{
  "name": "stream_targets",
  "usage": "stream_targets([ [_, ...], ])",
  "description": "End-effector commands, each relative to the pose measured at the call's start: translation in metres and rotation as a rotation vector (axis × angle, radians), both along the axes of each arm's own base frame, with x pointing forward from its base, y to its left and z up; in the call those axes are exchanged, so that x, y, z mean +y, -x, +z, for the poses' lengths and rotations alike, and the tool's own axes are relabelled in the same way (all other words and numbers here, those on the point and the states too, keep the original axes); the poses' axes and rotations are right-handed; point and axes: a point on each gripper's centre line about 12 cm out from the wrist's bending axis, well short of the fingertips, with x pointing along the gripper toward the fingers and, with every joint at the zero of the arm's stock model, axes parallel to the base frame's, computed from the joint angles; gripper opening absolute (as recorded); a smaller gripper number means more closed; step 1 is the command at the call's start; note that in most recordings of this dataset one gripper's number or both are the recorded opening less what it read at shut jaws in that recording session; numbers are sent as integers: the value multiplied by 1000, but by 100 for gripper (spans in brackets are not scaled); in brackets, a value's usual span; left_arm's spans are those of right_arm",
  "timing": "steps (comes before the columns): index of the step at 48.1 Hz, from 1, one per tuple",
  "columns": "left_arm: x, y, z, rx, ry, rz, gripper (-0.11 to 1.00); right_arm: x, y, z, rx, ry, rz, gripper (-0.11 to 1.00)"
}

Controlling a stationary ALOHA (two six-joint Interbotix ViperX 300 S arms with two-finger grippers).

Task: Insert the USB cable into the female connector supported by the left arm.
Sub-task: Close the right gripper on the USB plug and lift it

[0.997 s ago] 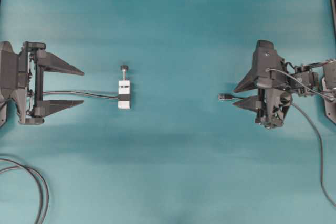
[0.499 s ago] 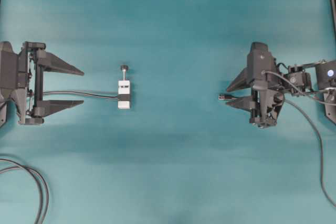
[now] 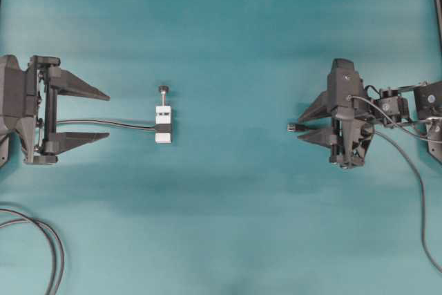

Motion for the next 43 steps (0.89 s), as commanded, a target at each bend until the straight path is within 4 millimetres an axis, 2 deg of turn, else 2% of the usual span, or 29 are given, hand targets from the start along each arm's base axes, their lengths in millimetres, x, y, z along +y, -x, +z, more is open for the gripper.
stream_targets([
  [1,0,-3,5,-17,17,11,86,-2,-4,4,-24,2,-5,49],
  [12,1,-4,6,-21,20,12,86,-10,-4,2,-37,1,-34,49],
  [28,0,-4,7,-9,29,16,86,-8,-6,-12,-14,-4,-27,49],
  [43,0,-3,4,4,29,16,86,-5,-2,-15,-9,-6,-18,49],
])
